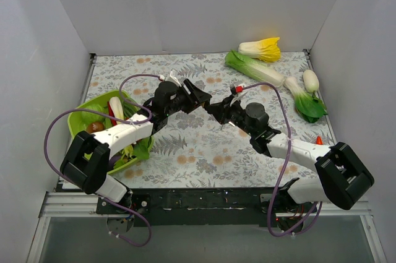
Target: Unlock with the key
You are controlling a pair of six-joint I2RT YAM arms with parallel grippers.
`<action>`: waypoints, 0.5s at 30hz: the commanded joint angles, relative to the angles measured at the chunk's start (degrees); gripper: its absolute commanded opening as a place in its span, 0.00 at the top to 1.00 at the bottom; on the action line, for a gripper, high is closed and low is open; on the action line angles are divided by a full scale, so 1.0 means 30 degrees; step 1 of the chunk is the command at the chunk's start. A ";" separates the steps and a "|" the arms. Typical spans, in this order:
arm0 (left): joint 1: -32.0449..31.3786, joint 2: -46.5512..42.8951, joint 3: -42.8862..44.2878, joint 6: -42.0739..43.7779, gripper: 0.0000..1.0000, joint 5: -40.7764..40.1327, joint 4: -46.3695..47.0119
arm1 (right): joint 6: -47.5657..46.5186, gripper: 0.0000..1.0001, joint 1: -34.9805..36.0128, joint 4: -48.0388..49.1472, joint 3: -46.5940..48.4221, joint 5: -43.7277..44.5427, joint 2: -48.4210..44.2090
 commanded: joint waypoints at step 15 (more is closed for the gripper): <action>-0.0007 -0.2042 -0.1528 0.2498 1.00 0.2605 0.4850 | 0.5108 0.99 -0.1558 0.3427 -0.0135 -0.2705 0.0737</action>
